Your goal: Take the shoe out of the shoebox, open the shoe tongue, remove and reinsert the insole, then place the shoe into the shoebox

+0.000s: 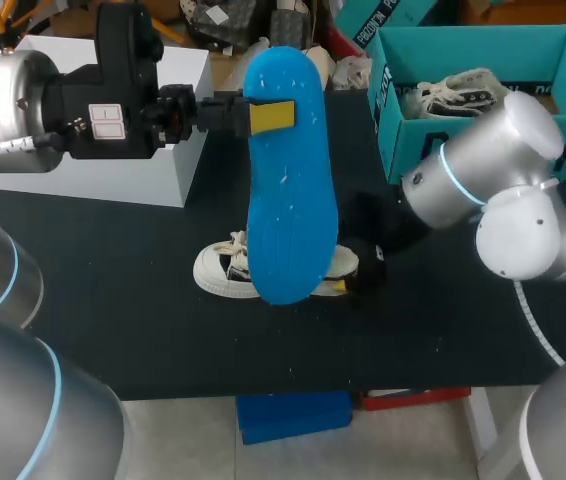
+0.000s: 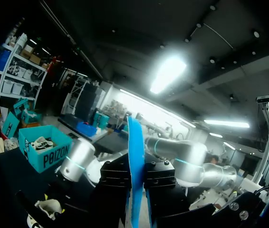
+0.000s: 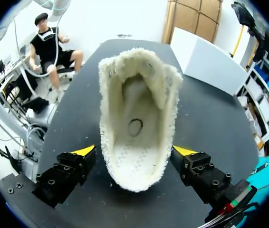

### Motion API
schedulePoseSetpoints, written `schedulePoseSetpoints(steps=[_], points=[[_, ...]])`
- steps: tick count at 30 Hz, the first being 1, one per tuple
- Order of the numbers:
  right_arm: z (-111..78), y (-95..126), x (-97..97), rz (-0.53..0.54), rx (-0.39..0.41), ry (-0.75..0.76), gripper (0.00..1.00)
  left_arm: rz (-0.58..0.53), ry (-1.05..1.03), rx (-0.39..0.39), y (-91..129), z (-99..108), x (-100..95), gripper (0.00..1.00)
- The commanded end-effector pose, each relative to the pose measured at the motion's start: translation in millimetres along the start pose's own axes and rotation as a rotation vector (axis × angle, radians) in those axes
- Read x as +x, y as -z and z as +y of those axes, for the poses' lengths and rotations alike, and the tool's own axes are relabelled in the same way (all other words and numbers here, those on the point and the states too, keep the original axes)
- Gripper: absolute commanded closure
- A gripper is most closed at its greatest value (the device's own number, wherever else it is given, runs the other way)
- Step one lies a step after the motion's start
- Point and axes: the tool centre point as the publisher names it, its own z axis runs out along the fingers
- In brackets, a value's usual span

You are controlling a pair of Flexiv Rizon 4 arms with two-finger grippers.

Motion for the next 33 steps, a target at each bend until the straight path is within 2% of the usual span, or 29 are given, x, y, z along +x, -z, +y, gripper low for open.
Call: schedulePoseSetpoints(steps=[1,14,21,33], points=[[-4.7,-6,0.3,0.001,-0.14,0.005,0.0,-0.003,0.001,-0.003,0,0,0.7,1.0],[-6.5,-15,-1.4,-0.021,-0.268,0.002,0.0,-0.003,0.001,-0.003,0,0,0.7,1.0],[-7.8,-20,-0.9,-0.011,-0.3,-0.005,0.0,-0.003,0.001,-0.003,0,0,0.7,1.0],[-12.6,-22,1.5,-0.013,-0.307,-0.019,0.0,-0.003,0.001,-0.003,0,0,0.7,1.0]])
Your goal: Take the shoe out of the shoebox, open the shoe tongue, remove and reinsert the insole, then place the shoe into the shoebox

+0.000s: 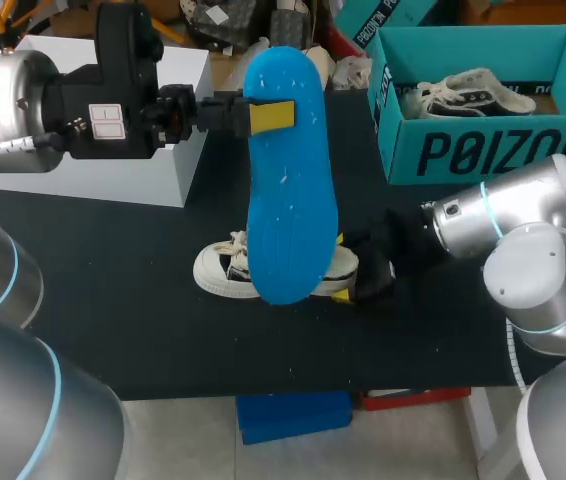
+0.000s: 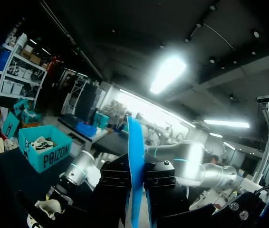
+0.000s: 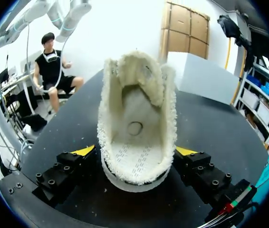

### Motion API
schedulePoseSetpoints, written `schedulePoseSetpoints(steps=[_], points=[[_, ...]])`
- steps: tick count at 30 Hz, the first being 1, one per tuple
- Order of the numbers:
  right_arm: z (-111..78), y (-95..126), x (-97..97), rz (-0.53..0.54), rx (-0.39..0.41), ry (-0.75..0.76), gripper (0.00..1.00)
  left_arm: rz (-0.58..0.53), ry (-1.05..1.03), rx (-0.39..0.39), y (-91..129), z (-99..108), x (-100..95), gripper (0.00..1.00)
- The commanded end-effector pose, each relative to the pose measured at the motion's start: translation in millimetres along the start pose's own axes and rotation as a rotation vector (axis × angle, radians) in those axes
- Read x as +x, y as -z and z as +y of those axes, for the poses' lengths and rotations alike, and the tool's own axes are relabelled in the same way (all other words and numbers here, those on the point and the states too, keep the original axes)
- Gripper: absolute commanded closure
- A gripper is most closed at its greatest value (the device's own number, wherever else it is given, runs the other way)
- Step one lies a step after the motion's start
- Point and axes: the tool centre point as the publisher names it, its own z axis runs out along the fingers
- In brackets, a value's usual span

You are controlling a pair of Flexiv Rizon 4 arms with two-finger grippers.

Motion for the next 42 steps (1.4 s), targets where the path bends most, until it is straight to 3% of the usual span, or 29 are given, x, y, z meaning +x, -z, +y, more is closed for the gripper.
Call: schedulePoseSetpoints(steps=[1,8,12,15,16,17,18,19,20,21,31,42], points=[[-0.7,0,0.9,-0.002,0.002,-0.002,0.0,-0.003,0.001,-0.003,0,0,0.7,1.0],[2.4,9,0.6,-0.003,0.051,-0.003,0.0,-0.003,0.001,-0.003,0,0,0.7,1.0],[7.7,13,0.3,0.033,0.14,-0.005,0.0,-0.003,0.001,-0.003,0,0,0.7,1.0],[10.9,16,-0.7,0.062,0.25,-0.016,0.0,-0.003,0.001,-0.003,0,0,0.7,1.0],[11.8,16,-1.3,0.065,0.274,-0.014,0.2,-0.003,0.001,-0.003,0,0,0.7,1.0],[13.1,16,-2.0,0.065,0.295,-0.018,0.47,-0.003,0.001,-0.003,0,0,0.7,1.0],[14.2,17,-2.6,0.068,0.316,-0.017,0.45,-0.003,0.001,-0.003,0,0,0.7,1.0],[16.1,17,-3.1,0.074,0.336,-0.015,0.21,-0.003,0.001,-0.003,0,0,0.7,1.0],[17.6,17,-3.4,0.08,0.357,-0.013,0.03,-0.003,0.001,-0.003,0,0,0.7,1.0],[18.5,17,-3.7,0.085,0.377,-0.011,0.0,-0.003,0.001,-0.003,0,0,0.7,1.0],[34.1,25,-11.1,0.069,0.531,-0.013,0.0,-0.003,0.001,-0.003,0,0,0.7,1.0],[56.6,29,-23.3,0.037,0.829,-0.038,0.0,-0.003,0.001,-0.003,0,0,0.7,1.0]])
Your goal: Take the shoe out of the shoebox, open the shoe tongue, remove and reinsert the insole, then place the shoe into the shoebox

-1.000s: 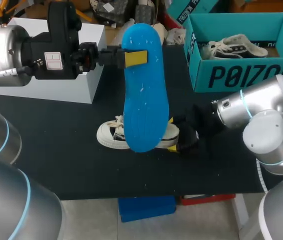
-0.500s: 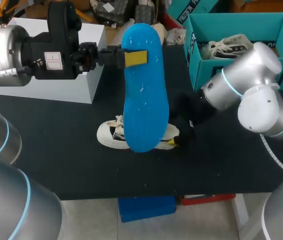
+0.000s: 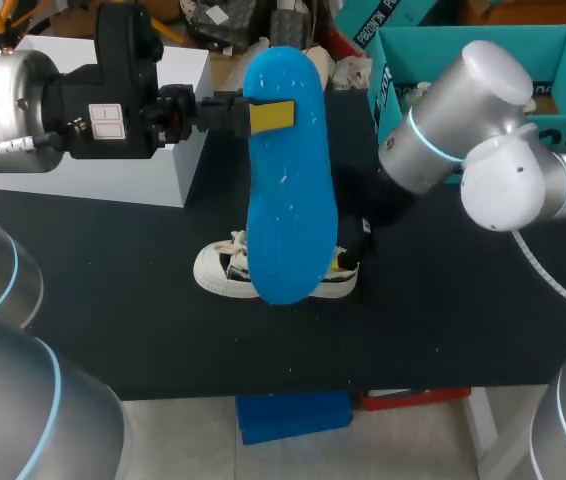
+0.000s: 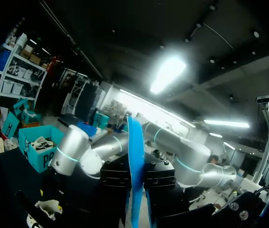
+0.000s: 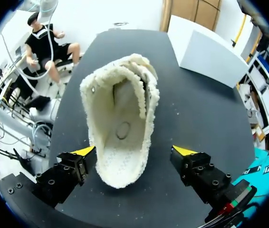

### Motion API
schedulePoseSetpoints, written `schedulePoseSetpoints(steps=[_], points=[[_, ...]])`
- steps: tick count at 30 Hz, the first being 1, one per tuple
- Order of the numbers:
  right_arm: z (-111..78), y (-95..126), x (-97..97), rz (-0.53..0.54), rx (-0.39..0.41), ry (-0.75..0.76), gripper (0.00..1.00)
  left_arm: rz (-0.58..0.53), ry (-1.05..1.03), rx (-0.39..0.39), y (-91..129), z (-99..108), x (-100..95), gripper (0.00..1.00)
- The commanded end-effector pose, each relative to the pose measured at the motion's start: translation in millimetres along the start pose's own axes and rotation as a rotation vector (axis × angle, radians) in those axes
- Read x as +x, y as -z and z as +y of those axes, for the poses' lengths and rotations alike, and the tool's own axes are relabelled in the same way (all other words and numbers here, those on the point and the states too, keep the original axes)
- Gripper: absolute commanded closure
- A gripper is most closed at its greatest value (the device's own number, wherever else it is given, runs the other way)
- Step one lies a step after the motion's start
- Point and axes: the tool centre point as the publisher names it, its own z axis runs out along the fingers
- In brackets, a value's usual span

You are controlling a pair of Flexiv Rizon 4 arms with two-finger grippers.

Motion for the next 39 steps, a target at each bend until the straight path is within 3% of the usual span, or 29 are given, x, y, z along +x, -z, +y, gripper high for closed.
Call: schedulePoseSetpoints(steps=[1,11,18,24,35,36,38,39], points=[[12.5,5,-3.4,0.004,0.359,-0.009,0.0,-0.003,0.001,-0.003,0,0,0.6,1.0],[35.3,-11,-8.1,0.022,0.616,-0.023,0.0,-0.003,0.001,-0.003,0,0,0.6,1.0],[47.3,-25,-11.3,-0.005,0.693,-0.035,0.0,-0.003,0.001,-0.003,0,0,0.6,1.0],[54.9,-37,-8.1,0.004,0.696,-0.038,0.0,-0.003,0.001,-0.003,0,0,0.6,1.0],[47.2,-52,-5.7,0.003,0.577,-0.087,0.01,-0.003,0.001,-0.003,0,0,0.6,1.0],[46.8,-53,-5.8,0.002,0.561,-0.09,0.16,-0.003,0.001,-0.003,0,0,0.6,1.0],[45.3,-54,-7.0,0.002,0.554,-0.093,0.36,-0.003,0.001,-0.003,0,0,0.6,1.0],[42.4,-55,-8.0,-0.001,0.533,-0.097,0.52,-0.003,0.001,-0.003,0,0,0.6,1.0]])
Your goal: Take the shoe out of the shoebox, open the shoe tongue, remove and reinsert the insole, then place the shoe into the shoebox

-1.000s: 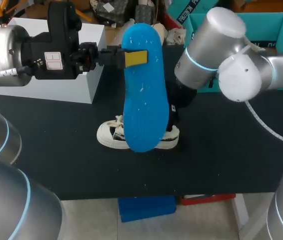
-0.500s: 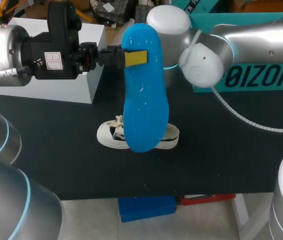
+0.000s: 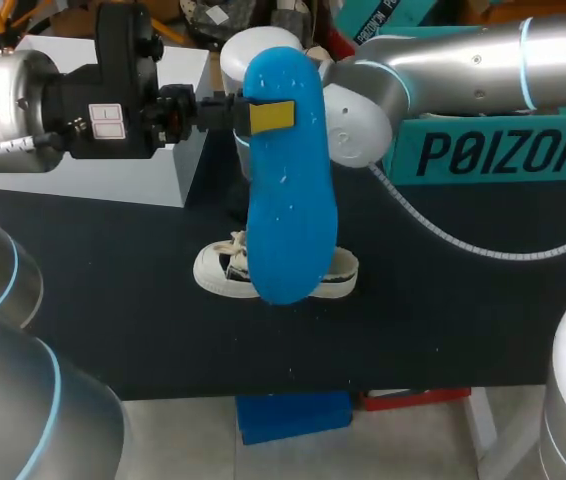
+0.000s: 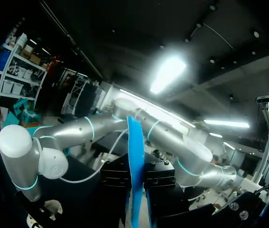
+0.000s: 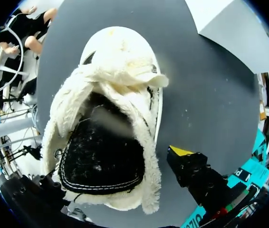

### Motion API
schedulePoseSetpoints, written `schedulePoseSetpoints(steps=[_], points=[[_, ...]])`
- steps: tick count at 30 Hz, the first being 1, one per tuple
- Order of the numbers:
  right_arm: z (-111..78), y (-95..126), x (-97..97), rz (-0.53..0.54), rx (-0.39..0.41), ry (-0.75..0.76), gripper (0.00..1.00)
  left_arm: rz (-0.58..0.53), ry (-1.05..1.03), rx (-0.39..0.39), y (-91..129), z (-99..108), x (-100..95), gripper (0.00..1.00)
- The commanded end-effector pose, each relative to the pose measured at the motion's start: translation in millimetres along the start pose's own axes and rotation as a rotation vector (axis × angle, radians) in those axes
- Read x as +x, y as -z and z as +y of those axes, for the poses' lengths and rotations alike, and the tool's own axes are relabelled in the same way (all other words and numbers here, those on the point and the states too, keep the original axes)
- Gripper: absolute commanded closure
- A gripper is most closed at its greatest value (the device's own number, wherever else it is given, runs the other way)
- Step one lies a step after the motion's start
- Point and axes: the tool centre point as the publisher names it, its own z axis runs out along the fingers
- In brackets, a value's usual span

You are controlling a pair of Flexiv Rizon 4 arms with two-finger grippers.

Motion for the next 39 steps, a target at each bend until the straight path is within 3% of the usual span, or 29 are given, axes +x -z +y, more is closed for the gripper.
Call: schedulePoseSetpoints(steps=[1,2,5,6,8,32,36,39], points=[[-3.1,-7,-2.8,0.001,-0.042,-0.01,0.57,-0.003,0.001,-0.003,0,0,0.6,1.0],[-3.1,-7,-2.8,0.002,-0.037,-0.01,0.62,-0.003,0.001,-0.003,0,0,0.6,1.0],[-4.8,-9,-4.2,0.001,-0.077,-0.021,0.97,-0.003,0.001,-0.003,0,0,0.6,1.0],[-5.6,-9,-4.9,0.002,-0.097,-0.023,1.0,-0.003,0.001,-0.003,0,0,0.6,1.0],[-7.2,-9,-6.1,0.016,-0.137,-0.025,1.0,-0.003,0.001,-0.003,0,0,0.6,1.0],[-7.2,-9,-6.1,0.016,-0.137,-0.025,1.0,-0.003,0.001,-0.003,0,0,0.6,1.0],[-19.1,29,-19.5,-0.092,-0.126,-0.194,1.0,-0.003,0.001,-0.003,0,0,0.6,1.0],[-33.2,67,-19.8,-0.109,-0.115,-0.345,1.0,-0.003,0.001,-0.003,0,0,0.6,1.0]])
